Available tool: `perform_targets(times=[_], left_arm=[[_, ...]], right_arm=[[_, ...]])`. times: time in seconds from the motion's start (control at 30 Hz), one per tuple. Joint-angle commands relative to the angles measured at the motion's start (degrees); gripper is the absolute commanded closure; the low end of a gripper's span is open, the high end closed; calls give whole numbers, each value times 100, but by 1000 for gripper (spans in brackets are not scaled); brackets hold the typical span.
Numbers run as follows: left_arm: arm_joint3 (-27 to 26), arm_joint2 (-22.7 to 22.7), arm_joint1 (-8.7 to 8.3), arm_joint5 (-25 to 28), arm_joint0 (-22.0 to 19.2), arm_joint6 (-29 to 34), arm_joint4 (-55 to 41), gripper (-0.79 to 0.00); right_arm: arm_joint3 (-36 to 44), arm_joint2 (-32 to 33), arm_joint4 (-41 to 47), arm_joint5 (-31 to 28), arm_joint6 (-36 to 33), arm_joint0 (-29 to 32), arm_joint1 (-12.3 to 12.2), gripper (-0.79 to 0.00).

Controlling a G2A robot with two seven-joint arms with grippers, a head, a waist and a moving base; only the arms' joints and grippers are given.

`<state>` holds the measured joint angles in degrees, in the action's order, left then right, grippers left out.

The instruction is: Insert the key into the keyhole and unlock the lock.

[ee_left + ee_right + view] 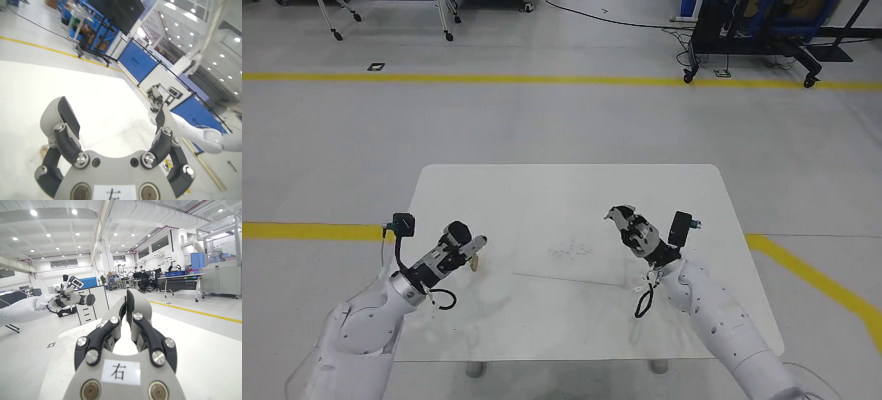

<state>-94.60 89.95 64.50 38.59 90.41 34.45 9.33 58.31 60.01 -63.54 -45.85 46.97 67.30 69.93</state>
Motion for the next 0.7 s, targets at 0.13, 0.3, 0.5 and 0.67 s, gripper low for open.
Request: perform_targets(times=[0.13, 0.3, 0.5, 0.67], left_arm=[[804, -506, -64, 117, -880, 2060, -3035, -785], [1472, -1044, -24, 196, -1594, 2928, -3855, -785], [2044, -1434, 4, 365, -2038, 2759, -3388, -785], [2295, -1658, 38, 633, -2191, 2475, -2912, -785]], right_arm=[[-351, -211, 2312, 50, -1933, -347, 220, 0], [-788, -494, 4815, 30, -3618, -565, 451, 0], [-969, -561, 7493, 710, -5702, -821, 641, 0], [-887, -638, 7858, 639, -6155, -865, 726, 0]])
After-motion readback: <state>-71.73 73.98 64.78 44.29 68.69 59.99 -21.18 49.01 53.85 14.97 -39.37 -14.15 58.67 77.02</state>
